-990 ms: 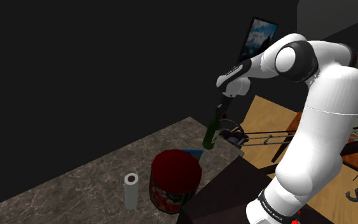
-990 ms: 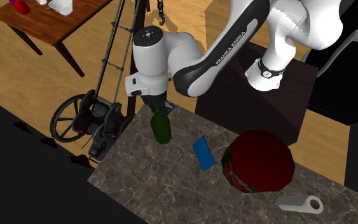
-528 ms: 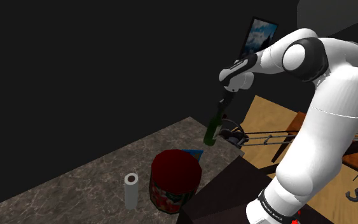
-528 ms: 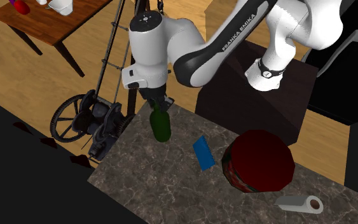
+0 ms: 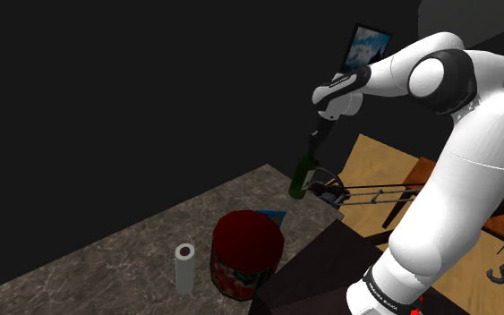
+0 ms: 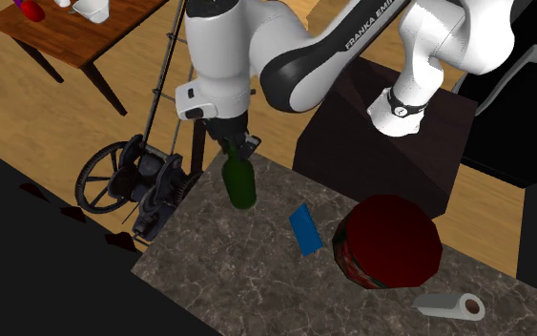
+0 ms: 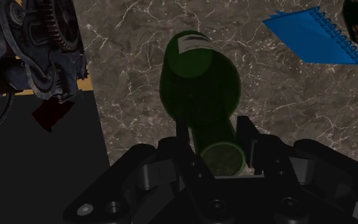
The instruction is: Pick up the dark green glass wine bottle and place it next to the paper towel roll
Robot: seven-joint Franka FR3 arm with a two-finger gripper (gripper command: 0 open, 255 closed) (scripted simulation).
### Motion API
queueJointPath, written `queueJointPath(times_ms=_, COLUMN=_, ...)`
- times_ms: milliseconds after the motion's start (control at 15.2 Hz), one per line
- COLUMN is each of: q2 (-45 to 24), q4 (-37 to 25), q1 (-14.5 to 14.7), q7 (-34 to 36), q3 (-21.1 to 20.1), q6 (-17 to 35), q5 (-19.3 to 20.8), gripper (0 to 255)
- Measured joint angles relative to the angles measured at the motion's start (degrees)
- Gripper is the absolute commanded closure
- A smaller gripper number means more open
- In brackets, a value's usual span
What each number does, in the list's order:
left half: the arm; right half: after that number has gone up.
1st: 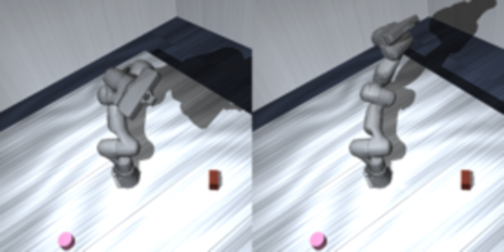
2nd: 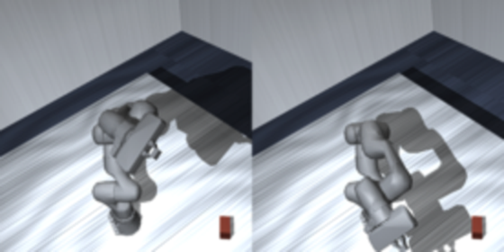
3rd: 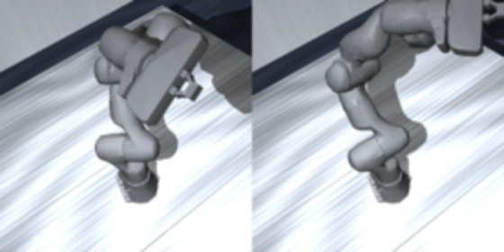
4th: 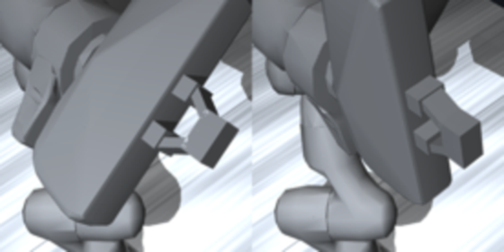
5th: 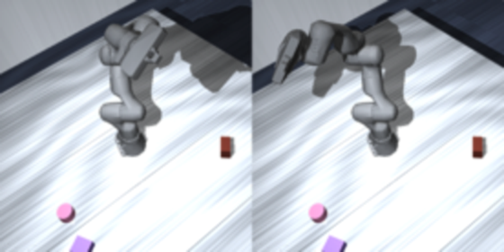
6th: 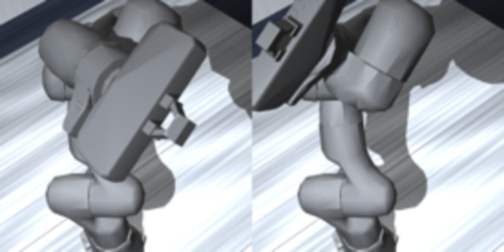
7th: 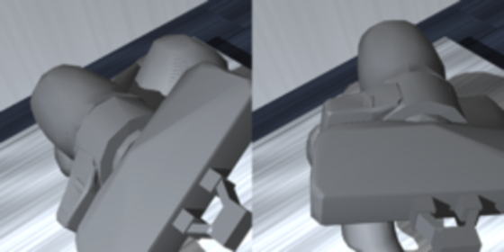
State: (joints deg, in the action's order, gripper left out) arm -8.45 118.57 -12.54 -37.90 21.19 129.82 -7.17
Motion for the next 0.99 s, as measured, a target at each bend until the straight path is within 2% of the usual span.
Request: queueJointPath(times_ms=990, q2=4.6, q4=-6.6, q1=0.4, q7=2.2, q3=0.4, q6=-10.8, q5=2.7, gripper=255)
